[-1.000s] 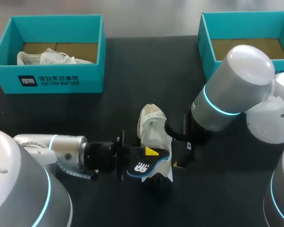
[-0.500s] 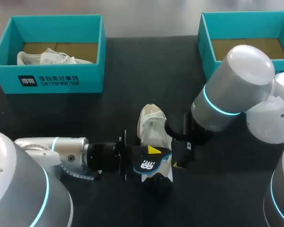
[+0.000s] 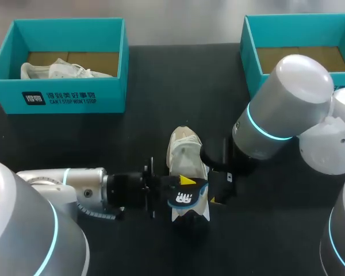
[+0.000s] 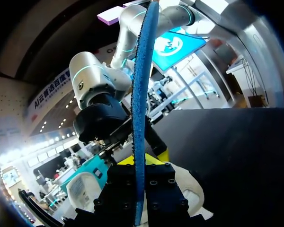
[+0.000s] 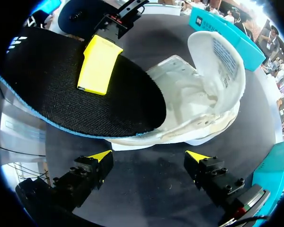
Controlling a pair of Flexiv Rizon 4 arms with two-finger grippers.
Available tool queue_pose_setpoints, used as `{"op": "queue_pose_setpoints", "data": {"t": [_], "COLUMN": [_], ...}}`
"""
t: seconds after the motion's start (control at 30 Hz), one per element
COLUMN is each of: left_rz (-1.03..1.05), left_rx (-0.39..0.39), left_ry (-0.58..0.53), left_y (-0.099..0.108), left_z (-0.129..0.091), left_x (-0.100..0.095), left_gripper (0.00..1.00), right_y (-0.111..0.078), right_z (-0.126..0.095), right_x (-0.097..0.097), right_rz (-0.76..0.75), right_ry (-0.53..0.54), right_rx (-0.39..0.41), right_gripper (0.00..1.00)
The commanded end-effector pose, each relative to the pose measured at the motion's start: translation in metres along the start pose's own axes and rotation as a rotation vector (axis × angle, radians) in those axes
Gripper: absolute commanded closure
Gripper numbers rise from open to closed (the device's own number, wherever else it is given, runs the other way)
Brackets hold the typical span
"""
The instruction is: Take the shoe out of the shoebox, open the shoe tongue, remove and reinsert the insole, then place the shoe into the shoebox
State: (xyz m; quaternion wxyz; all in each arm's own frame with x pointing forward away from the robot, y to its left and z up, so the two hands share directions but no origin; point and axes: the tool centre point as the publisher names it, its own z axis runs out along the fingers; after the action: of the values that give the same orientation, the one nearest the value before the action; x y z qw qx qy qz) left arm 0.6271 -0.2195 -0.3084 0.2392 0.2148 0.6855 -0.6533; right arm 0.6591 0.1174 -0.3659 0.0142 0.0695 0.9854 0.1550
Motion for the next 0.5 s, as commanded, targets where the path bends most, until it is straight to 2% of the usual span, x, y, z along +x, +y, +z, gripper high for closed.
{"op": "queue_pose_setpoints", "data": {"t": [0.03,0.5], "left_rz": [-0.016,-0.047], "left_rx": [-0.01,-0.021], "left_ry": [-0.009,-0.005], "left_y": [0.0,0.017], "left_z": [0.004,0.007], "left_x": [0.0,0.0], "left_gripper": [1.0,1.0], "right_y": [0.0,0.0], "right_z": [0.001,0.001], "right_x": [0.001,0.001], "right_rz": [0.0,0.0], "right_ry": [-0.001,-0.001], "right_rx": [0.001,0.001], "right_gripper": [0.0,0.0]}}
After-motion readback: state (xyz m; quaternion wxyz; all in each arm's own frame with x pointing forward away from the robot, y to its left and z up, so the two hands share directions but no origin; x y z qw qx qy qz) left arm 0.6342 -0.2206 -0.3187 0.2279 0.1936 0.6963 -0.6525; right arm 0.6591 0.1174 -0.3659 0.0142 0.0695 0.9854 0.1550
